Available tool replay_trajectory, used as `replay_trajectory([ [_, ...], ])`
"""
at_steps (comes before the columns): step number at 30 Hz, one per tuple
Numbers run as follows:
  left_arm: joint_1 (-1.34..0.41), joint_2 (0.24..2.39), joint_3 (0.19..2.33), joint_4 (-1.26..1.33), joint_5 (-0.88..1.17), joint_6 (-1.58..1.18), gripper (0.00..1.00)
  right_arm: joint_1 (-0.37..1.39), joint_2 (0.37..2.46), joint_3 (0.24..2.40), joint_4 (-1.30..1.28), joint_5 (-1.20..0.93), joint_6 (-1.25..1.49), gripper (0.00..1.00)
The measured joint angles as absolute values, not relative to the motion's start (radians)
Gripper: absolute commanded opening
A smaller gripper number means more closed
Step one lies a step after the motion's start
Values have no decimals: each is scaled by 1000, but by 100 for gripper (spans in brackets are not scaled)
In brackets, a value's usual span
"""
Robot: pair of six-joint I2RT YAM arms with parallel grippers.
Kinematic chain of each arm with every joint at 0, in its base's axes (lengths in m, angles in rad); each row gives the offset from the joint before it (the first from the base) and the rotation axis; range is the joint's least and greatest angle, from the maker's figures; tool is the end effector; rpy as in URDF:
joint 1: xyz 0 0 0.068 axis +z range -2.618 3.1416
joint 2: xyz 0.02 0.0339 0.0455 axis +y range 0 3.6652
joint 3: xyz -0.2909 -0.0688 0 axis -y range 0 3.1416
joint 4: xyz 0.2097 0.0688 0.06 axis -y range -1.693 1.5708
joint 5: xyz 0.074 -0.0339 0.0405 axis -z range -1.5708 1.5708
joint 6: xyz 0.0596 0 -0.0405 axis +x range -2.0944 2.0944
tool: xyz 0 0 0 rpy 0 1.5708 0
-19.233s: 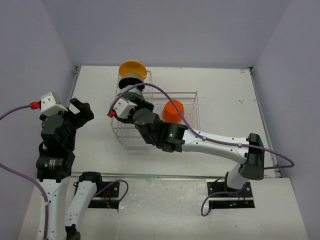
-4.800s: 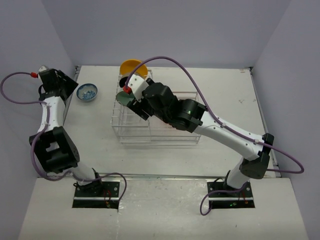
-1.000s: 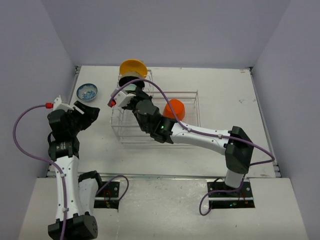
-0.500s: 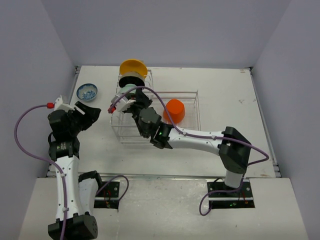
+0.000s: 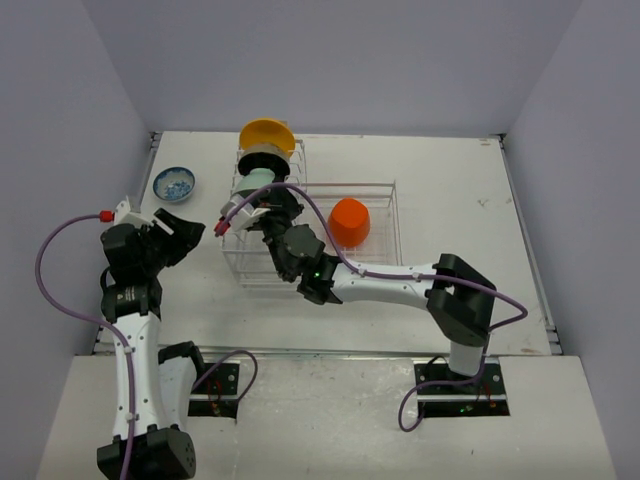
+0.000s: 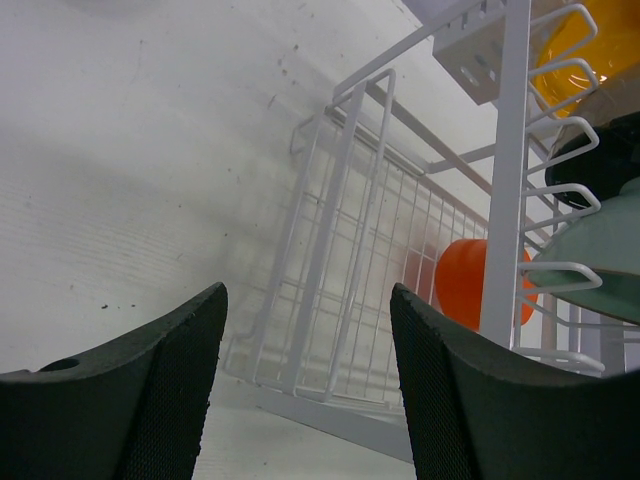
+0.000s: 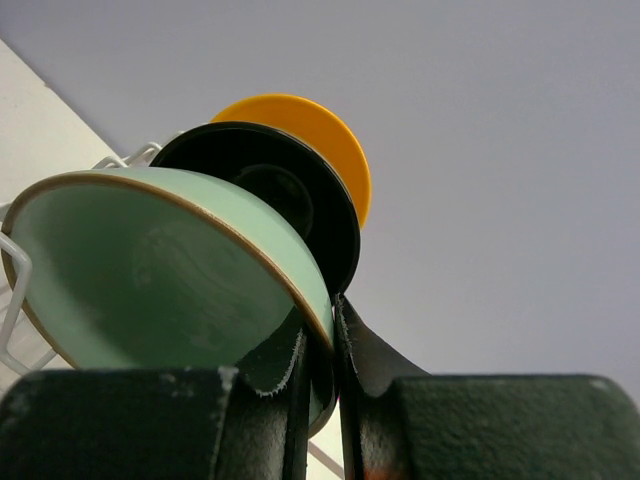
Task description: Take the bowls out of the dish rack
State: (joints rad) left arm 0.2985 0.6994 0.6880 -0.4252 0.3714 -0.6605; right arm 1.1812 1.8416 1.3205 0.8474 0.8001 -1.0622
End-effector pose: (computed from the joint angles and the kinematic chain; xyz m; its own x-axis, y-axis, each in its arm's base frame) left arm 0.1260 0.0161 0.3036 -0.3439 -0.7039 -0.6215 -0.2161 0.7034 -0.6772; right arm 0.1987 0.3713 0.3785 0.3967 -0.6358 -0.6621 -0.0818 0.6940 -0.7154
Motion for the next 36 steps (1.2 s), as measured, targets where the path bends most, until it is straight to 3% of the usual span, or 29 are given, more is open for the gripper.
replay_trajectory([
  [36, 299, 691, 656, -414, 371, -650, 68, 1200, 1847, 1322, 942, 830, -1238, 0],
])
